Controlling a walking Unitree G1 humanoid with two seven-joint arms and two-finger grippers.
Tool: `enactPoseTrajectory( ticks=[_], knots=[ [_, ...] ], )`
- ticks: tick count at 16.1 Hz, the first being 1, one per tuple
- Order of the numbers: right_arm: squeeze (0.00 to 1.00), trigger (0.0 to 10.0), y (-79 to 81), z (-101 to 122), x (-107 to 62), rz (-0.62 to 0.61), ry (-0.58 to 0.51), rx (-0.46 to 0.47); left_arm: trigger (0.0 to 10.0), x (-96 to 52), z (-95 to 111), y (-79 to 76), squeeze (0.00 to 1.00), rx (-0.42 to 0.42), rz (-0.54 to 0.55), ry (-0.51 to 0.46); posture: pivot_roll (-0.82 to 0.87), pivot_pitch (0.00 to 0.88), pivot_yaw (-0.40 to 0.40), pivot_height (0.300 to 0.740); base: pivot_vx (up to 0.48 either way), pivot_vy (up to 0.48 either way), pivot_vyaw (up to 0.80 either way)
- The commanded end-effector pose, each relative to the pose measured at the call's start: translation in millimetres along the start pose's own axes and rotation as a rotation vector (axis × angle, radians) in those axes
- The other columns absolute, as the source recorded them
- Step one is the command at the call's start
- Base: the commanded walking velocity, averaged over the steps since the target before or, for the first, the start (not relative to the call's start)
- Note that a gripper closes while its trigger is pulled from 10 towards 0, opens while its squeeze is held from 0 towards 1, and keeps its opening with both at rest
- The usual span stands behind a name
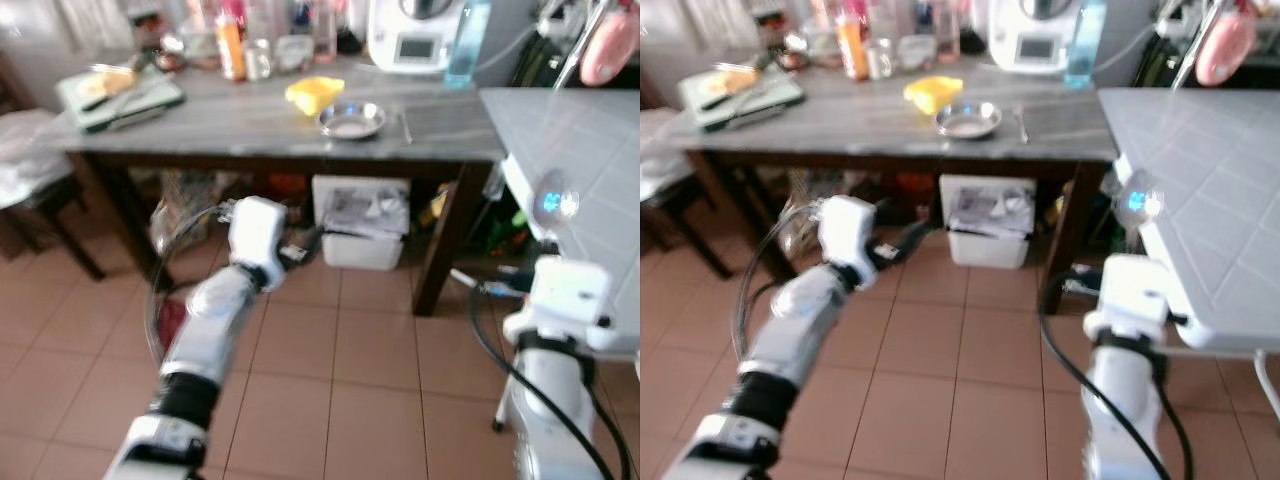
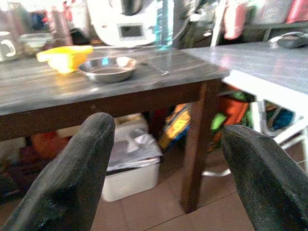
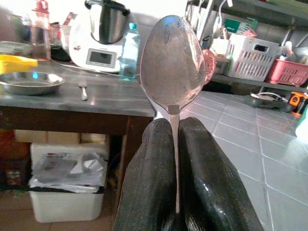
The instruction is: Setting the table
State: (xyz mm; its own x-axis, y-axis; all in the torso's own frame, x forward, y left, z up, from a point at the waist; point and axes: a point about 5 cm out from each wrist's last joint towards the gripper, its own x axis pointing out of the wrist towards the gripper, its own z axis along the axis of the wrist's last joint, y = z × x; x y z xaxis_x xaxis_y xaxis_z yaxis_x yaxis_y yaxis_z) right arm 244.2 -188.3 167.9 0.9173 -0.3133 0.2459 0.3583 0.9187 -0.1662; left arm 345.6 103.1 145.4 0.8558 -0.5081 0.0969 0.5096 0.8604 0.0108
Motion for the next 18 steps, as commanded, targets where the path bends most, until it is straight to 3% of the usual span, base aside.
enactPoseTrajectory(
  ticks=[1, 18],
  knots=[
    [0.00, 10.0, -6.5, 1.4, -0.4, -0.020, -0.009, -0.006, 10.0, 4.0, 1.6, -9.7, 0.00, -0.003, -0.031, -0.012, 0.03, 0.063, 0.038, 0.740, 0.368, 0.000, 0.00],
    [0.00, 10.0, -2.2, -1.2, 3.9, 0.003, 0.007, -0.019, 10.0, 3.5, 2.9, -9.1, 0.00, 0.002, -0.018, -0.013, 0.05, 0.067, 0.030, 0.740, 0.424, 0.000, 0.00]
  ],
)
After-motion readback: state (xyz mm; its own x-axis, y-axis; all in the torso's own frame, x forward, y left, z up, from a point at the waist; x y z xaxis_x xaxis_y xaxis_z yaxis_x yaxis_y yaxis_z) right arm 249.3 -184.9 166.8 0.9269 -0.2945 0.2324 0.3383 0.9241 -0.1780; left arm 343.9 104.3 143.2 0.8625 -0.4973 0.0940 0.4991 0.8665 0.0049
